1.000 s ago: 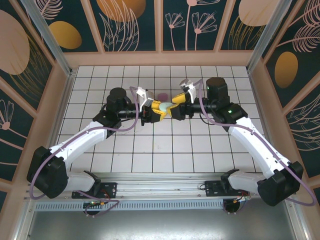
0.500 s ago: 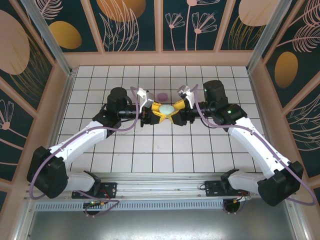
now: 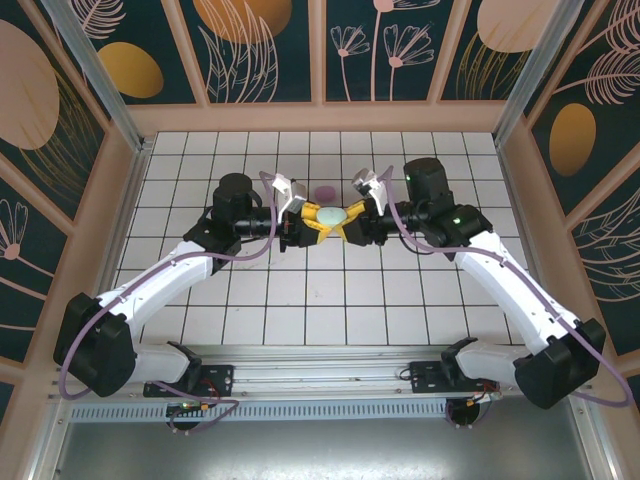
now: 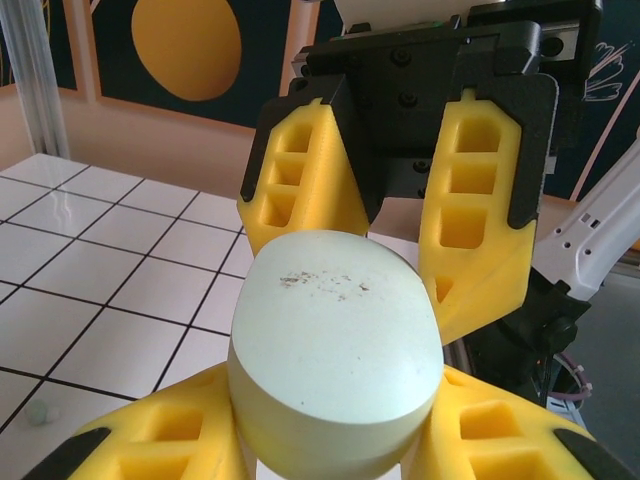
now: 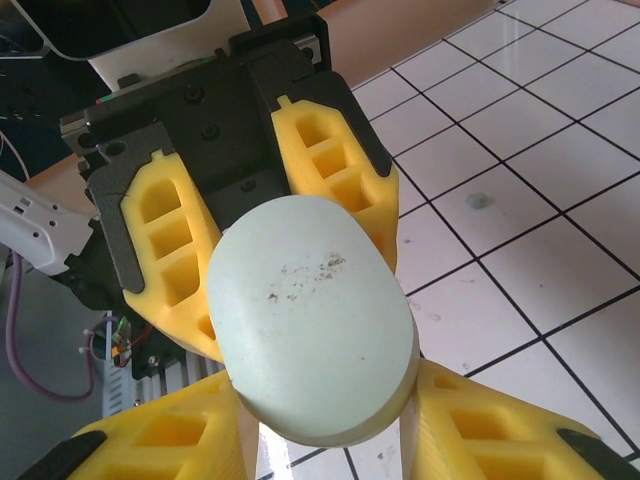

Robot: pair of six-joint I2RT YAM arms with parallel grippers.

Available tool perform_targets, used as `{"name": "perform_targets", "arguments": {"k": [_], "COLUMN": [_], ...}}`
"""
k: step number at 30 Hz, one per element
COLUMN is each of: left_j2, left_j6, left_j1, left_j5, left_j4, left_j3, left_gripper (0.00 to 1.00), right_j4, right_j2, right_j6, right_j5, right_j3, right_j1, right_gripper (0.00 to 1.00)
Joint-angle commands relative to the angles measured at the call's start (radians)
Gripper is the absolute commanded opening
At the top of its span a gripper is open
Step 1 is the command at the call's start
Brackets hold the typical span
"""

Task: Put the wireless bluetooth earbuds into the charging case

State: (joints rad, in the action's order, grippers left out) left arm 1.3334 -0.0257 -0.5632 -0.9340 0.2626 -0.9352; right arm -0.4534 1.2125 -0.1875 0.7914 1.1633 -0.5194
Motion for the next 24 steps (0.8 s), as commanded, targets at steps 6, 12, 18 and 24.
{"name": "perform_targets", "arguments": {"k": [6, 12, 18, 24], "left_j2": [-0.025, -0.030, -0.030, -0.031], "left_j6": [0.033, 0.038, 0.037, 0.029], "left_j1": [-0.015, -0.016, -0.016, -0.016], "left_j5": [-0.051, -0.049, -0.049, -0.054], "left_j4": [0.000, 0.000, 0.003, 0.015], "left_j3": [0.008, 0.019, 0.022, 0.028], "left_gripper": [0.23, 0.23, 0.23, 0.23], "right_j4": [0.072, 0.102, 0.097, 0.129], "right_j2": [0.054, 0.059, 0.056, 0.038], "right_j6": [0.105, 0.150, 0.176, 0.207], "right_j5": [-0.017, -0.013, -0.062, -0.087], "right_j3": [0.073, 0.076, 0.085, 0.076], "right_j1": [0.004, 0.011, 0.026, 0.041], "right_gripper": [0.46, 0.51, 0.51, 0.51]}}
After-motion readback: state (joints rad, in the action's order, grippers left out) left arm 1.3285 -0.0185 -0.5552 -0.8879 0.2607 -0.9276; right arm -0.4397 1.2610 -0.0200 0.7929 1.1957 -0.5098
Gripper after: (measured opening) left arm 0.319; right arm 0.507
